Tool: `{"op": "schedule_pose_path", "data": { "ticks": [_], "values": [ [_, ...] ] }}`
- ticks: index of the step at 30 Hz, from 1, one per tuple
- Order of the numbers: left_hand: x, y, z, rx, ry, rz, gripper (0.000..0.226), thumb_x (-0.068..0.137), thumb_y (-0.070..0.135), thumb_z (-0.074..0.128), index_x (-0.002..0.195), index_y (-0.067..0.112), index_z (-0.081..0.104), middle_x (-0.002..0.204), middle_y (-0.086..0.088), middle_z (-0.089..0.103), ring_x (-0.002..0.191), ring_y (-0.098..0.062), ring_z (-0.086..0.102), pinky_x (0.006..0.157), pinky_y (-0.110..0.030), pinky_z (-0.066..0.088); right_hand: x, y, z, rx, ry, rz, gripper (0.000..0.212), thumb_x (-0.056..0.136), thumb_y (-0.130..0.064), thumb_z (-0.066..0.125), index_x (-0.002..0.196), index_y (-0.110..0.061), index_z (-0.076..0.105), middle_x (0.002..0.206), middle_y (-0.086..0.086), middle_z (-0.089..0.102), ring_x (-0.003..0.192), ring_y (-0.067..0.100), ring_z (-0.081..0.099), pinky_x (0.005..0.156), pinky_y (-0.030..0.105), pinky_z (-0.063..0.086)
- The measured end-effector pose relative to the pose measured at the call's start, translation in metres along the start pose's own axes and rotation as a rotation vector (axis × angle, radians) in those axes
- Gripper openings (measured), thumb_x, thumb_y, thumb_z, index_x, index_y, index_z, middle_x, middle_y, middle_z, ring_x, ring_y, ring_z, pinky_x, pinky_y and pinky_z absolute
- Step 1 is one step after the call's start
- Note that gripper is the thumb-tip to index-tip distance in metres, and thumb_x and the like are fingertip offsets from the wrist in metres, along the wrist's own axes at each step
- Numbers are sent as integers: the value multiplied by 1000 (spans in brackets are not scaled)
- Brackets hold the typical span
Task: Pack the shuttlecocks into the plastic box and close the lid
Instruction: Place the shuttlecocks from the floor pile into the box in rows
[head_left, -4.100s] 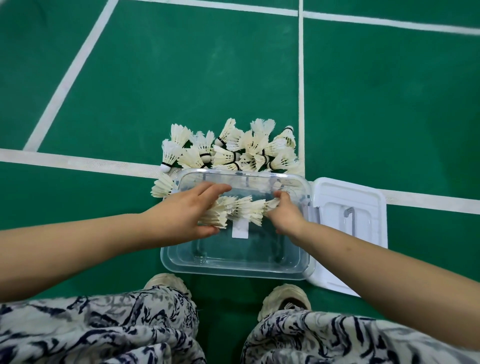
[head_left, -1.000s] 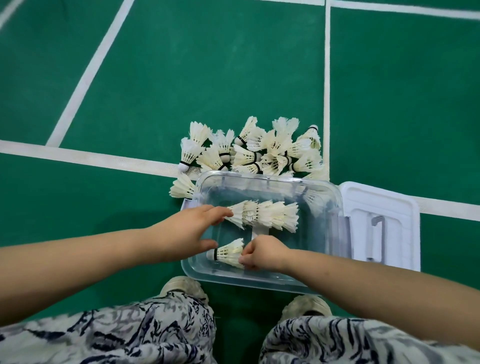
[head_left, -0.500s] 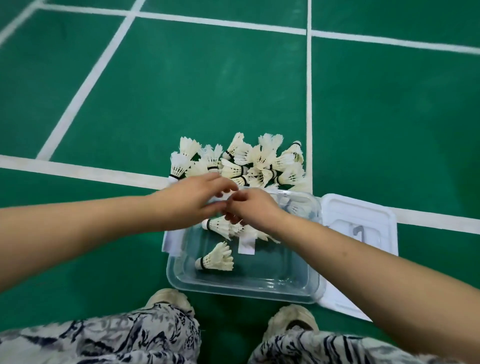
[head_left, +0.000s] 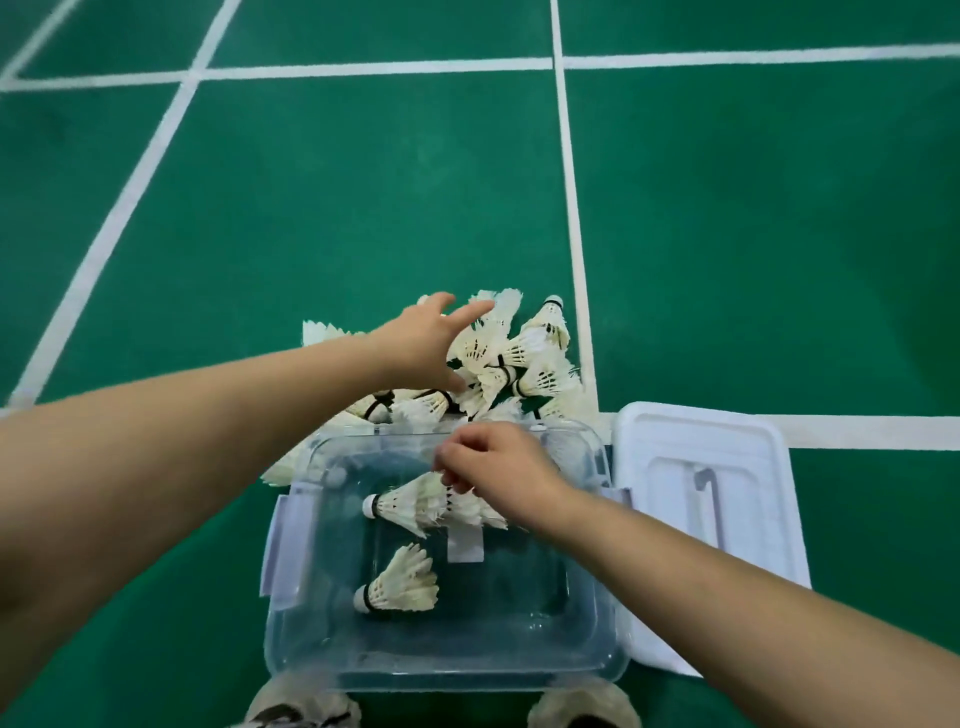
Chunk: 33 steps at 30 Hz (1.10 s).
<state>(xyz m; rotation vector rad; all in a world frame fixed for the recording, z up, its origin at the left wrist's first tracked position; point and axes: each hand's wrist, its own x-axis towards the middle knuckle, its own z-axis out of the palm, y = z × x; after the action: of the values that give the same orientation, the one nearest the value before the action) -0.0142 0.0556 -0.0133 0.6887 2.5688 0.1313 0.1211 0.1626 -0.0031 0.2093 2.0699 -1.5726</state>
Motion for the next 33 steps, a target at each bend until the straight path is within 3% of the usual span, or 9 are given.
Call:
{"op": "schedule_pose_path", "data": {
  "ticks": [5, 8, 13, 17, 19, 24, 33],
  "values": [
    [26, -11, 22, -52, -26, -47, 89, 75, 33, 71, 143, 40, 14, 149, -13, 19, 121, -31, 45, 99, -39, 41, 4, 3, -4, 53, -16, -6, 25, 89, -21, 55, 65, -22, 64, 66, -5, 63, 66, 12, 57, 68, 32, 48],
    [31, -16, 30, -39, -10, -31, 72, 82, 33, 64, 142, 39, 23, 147, -9, 25, 116, -26, 49, 91, -32, 40, 1, 2, -7, 68, -31, -2, 23, 89, -21, 55, 69, -22, 65, 68, -5, 63, 67, 11, 57, 68, 29, 48],
    [35, -17, 44, -61, 44, -51, 45, 86, 20, 59, 129, 29, 48, 147, -12, 28, 115, -29, 51, 95, -34, 41, 1, 3, -5, 57, -32, -2, 23, 89, -21, 55, 69, -22, 64, 66, -6, 62, 65, 9, 57, 70, 29, 49],
    [39, -11, 49, -21, 114, -40, 29, 89, 11, 49, 115, 13, 62, 124, -16, 48, 103, -32, 55, 83, -29, 41, 2, 5, -3, 69, -26, 12, 27, 90, -21, 54, 64, -24, 62, 64, -8, 61, 63, 9, 57, 67, 27, 47],
    [40, -10, 49, -7, 143, -31, 29, 87, 6, 47, 108, 9, 65, 116, -13, 53, 100, -31, 55, 77, -26, 39, 2, 7, -3, 70, -18, 22, 28, 90, -22, 54, 62, -25, 61, 63, -8, 61, 64, 10, 57, 68, 28, 47],
    [34, -13, 42, 21, 162, -13, 27, 87, 5, 46, 105, 6, 67, 114, -12, 55, 100, -30, 54, 82, -32, 43, 0, 6, -3, 69, -8, 29, 28, 89, -21, 53, 63, -25, 61, 65, -7, 62, 68, 12, 58, 70, 30, 48],
    [-11, -17, -17, 137, 204, 127, 26, 89, 8, 48, 107, 6, 66, 114, -14, 58, 101, -32, 55, 82, -31, 42, -10, -8, -2, 100, 41, -7, 26, 90, -18, 52, 67, -22, 63, 67, -3, 62, 62, 8, 54, 61, 22, 44]
  ]
}}
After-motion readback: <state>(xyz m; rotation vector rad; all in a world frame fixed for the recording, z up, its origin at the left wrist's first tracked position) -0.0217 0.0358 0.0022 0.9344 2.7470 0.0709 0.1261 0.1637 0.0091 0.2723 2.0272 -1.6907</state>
